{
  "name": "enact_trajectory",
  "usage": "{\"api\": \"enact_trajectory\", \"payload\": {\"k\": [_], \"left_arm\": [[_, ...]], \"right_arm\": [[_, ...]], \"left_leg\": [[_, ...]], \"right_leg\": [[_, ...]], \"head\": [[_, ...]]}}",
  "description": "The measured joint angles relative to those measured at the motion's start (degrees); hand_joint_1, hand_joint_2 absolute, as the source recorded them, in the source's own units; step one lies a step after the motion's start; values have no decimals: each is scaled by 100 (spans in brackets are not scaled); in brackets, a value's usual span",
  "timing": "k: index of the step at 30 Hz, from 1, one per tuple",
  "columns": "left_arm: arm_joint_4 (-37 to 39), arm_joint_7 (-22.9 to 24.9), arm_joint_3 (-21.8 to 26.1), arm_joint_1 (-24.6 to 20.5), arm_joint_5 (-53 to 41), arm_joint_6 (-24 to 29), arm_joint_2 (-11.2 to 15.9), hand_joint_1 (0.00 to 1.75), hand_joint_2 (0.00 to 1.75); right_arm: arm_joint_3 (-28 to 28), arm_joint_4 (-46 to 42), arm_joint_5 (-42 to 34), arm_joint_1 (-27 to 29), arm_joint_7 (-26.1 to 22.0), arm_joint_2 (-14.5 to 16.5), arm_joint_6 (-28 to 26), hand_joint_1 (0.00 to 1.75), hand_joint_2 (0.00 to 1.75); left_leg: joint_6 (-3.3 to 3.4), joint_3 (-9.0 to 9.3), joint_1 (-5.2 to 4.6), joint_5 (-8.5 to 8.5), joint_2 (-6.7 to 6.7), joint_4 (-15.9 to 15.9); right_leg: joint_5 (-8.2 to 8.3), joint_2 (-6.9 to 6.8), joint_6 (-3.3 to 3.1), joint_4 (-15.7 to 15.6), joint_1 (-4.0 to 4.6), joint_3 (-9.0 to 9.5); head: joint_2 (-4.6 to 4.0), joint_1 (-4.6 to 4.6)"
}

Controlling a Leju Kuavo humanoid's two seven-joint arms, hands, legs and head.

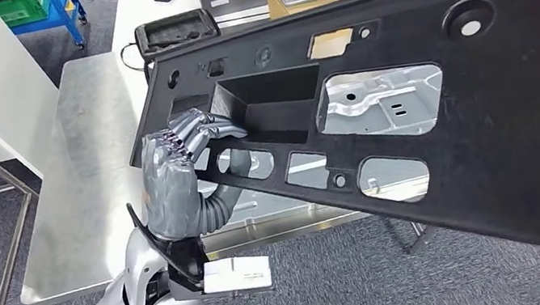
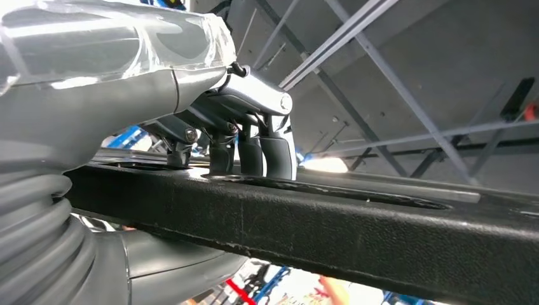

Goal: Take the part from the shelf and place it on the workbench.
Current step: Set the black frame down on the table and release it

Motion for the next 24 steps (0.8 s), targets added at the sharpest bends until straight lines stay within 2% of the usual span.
{"api": "enact_trajectory", "payload": {"k": [2, 3, 4, 6, 7, 8, 9, 11, 12, 13, 16, 18, 19, 21, 22, 23, 24], "left_arm": [[124, 44, -1, -62, -28, -82, -8, 175, 175], [177, 75, 1, -100, -44, -126, -10, 175, 175], [230, 111, 3, -135, -66, -170, -10, 175, 175], [386, 231, -9, -209, -155, -306, -10, 175, 175], [500, 333, -25, -248, -225, -414, -8, 175, 175], [636, 460, -44, -291, -310, -537, -4, 175, 175], [787, 602, -61, -336, -414, -661, 2, 175, 175], [1088, 835, -81, -446, -648, -846, 25, 175, 175], [1231, 915, -87, -511, -770, -912, 37, 175, 175], [1359, 967, -92, -572, -879, -962, 50, 175, 175], [1770, 1103, -110, -695, -1125, -1124, 95, 175, 175], [2042, 1203, -128, -768, -1230, -1258, 125, 175, 175], [2163, 1247, -136, -804, -1262, -1317, 137, 175, 175], [2386, 1326, -150, -845, -1299, -1412, 157, 175, 175], [2502, 1357, -164, -851, -1307, -1448, 167, 175, 175], [2617, 1387, -182, -852, -1301, -1474, 180, 175, 175], [2726, 1418, -198, -852, -1275, -1496, 191, 175, 175]], "right_arm": [[22, -1, 37, -11, 11, 7, 15, 0, 0], [29, -2, 49, -20, 14, 10, 21, 0, 0], [33, -3, 60, -35, 14, 17, 30, 0, 0], [39, -5, 73, -67, 14, 30, 55, 0, 0], [46, -6, 76, -81, 14, 37, 67, 0, 0], [57, -7, 79, -91, 14, 42, 77, 0, 0], [68, -7, 81, -100, 14, 46, 81, 0, 0], [82, -6, 91, -115, 15, 52, 93, 0, 0], [84, -6, 102, -126, 17, 54, 99, 0, 0], [86, -6, 113, -135, 23, 55, 106, 0, 0], [92, -7, 129, -152, 58, 63, 124, 0, 0], [92, -7, 131, -154, 72, 66, 129, 0, 0], [92, -7, 132, -156, 75, 66, 129, 0, 0], [92, -7, 132, -155, 79, 66, 129, 0, 0], [92, -7, 132, -152, 80, 67, 129, 0, 0], [92, -7, 132, -149, 83, 69, 129, 0, 0], [92, -7, 132, -148, 84, 70, 129, 0, 0]], "left_leg": [[-57, -31, -11, -40, 11, 36], [-96, -88, -12, -120, 15, 156], [-139, -208, -1, -256, 19, 404], [-215, -579, 55, -590, 21, 1179], [-245, -753, 83, -685, 22, 1512], [-271, -837, 107, -676, 23, 1654], [-299, -802, 133, -554, 24, 1544], [-351, -463, 187, -165, 26, 770], [-353, -290, 195, -26, 18, 394], [-336, -177, 194, 48, 10, 146], [-215, -137, 155, 69, -11, 46], [-143, -129, 159, 87, -10, 32], [-116, -124, 166, 92, -8, 26], [-81, -123, 157, 84, -6, 27], [-71, -121, 149, 80, -7, 27], [-64, -116, 143, 74, -10, 28], [-59, -107, 139, 69, -14, 28]], "right_leg": [[26, -8, -36, -42, -36, 13], [38, -14, -55, -63, -60, 22], [47, -19, -67, -80, -85, 31], [43, -19, -74, -78, -102, 29], [41, -18, -73, -77, -111, 29], [39, -17, -69, -75, -126, 29], [36, -14, -61, -71, -142, 31], [17, -3, -19, -49, -176, 33], [6, 4, 14, -28, -177, 23], [0, 10, 49, -13, -173, 11], [12, 20, 127, -15, -180, -7], [-98, 9, 163, 141, -198, -76], [-235, 3, 177, 387, -201, -190], [-585, -4, 192, 1188, -200, -578], [-696, -4, 194, 1544, -199, -762], [-705, -4, 192, 1720, -198, -866], [-604, -4, 184, 1656, -198, -853]], "head": [[0, -1], [0, -8], [-1, -14], [-1, -27], [-1, -28], [-1, -28], [-1, -29], [-2, -30], [-2, -31], [-1, -28], [0, -16], [0, -12], [0, -7], [0, 4], [-1, 6], [-1, 7], [-2, 7]]}}
